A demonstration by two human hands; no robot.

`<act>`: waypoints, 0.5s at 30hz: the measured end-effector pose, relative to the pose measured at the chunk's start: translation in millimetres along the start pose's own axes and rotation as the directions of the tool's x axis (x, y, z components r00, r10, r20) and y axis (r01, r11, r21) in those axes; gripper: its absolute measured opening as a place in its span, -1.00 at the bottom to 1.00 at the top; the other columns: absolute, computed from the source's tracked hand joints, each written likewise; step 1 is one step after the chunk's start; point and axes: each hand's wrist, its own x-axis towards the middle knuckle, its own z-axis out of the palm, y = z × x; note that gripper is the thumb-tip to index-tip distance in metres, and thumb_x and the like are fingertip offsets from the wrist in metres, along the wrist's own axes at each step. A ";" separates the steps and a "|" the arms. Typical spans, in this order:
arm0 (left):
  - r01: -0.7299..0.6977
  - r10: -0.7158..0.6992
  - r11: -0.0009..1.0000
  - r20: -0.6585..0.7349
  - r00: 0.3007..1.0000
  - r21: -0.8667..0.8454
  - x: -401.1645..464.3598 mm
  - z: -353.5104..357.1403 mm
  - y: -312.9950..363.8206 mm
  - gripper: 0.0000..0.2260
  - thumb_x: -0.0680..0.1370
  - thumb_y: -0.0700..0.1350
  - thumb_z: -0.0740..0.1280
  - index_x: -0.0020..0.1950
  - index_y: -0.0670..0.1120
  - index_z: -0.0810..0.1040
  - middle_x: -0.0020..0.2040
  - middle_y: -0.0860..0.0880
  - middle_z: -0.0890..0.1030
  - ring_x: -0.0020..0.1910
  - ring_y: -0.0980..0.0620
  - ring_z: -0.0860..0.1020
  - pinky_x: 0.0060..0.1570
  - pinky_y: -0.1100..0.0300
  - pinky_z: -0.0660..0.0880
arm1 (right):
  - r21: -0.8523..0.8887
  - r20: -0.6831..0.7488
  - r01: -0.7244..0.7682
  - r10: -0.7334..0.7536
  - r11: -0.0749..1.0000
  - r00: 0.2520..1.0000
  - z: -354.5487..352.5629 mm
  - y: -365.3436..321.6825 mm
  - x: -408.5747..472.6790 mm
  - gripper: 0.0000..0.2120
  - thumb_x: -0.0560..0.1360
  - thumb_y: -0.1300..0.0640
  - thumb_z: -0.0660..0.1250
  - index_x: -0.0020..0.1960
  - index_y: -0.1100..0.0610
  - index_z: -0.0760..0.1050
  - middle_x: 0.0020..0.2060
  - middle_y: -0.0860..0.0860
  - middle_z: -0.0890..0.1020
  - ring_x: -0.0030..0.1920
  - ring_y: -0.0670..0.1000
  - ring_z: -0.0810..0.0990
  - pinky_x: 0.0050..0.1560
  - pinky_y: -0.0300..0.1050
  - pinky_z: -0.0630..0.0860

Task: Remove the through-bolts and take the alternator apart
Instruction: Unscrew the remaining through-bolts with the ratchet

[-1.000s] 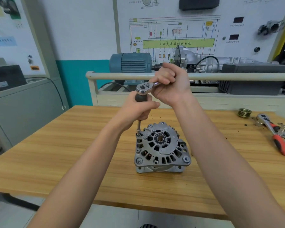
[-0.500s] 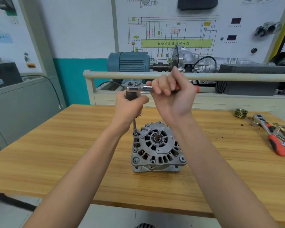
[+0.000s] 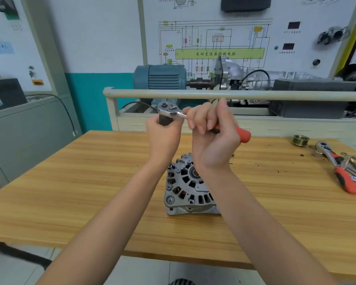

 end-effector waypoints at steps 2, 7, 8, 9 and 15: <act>0.023 -0.023 1.000 0.022 0.999 0.005 -1.1 -0.4 2.7 -0.79 0.35 -0.26 0.28 -0.43 -0.10 0.31 -0.52 0.03 0.24 -0.49 0.07 0.16 -0.46 0.21 0.11 | -0.060 0.024 0.078 -0.076 0.995 0.997 3.2 0.8 -0.1 -0.61 0.53 0.23 0.07 -0.48 0.10 0.30 -0.60 0.01 0.32 -0.47 0.04 0.29 -0.23 -0.07 0.42; 0.067 -0.086 0.996 0.464 0.882 0.057 14.6 -26.0 13.1 -0.72 0.36 -0.28 0.33 -0.49 -0.06 0.35 -0.60 0.03 0.31 -0.62 0.07 0.22 -0.53 0.30 0.22 | 0.177 -0.116 -0.306 0.328 0.935 0.937 3.1 -3.6 40.7 -0.45 0.59 0.20 0.06 -0.60 0.07 0.25 -0.67 -0.05 0.24 -0.61 -0.04 0.25 -0.38 -0.18 0.41; 0.076 -0.097 0.995 0.562 0.822 0.061 17.2 -29.4 14.9 -0.70 0.37 -0.28 0.32 -0.52 -0.05 0.35 -0.61 0.02 0.29 -0.63 0.06 0.21 -0.53 0.29 0.22 | 0.255 -0.122 -0.424 0.464 0.869 0.877 1.7 -3.8 52.1 -0.44 0.59 0.19 0.06 -0.60 0.08 0.24 -0.68 -0.06 0.22 -0.64 -0.05 0.24 -0.42 -0.21 0.40; 0.095 -0.119 0.993 0.628 0.769 0.072 18.1 -30.5 16.2 -0.67 0.38 -0.29 0.31 -0.54 -0.03 0.34 -0.61 0.03 0.27 -0.63 0.06 0.20 -0.53 0.30 0.21 | 0.322 -0.107 -0.519 0.575 0.792 0.811 0.1 -4.0 61.9 -0.45 0.58 0.19 0.07 -0.60 0.09 0.23 -0.68 -0.06 0.22 -0.65 -0.06 0.23 -0.47 -0.23 0.40; 0.175 -0.163 0.985 0.426 0.890 0.012 11.1 -16.6 8.5 -0.62 0.36 -0.28 0.28 -0.60 0.00 0.29 -0.63 0.08 0.22 -0.64 0.12 0.13 -0.55 0.35 0.10 | 0.347 -0.184 -0.460 0.540 0.817 0.821 -1.3 -1.2 61.9 -0.48 0.57 0.18 0.10 -0.58 0.08 0.23 -0.67 -0.08 0.20 -0.66 -0.06 0.21 -0.48 -0.25 0.40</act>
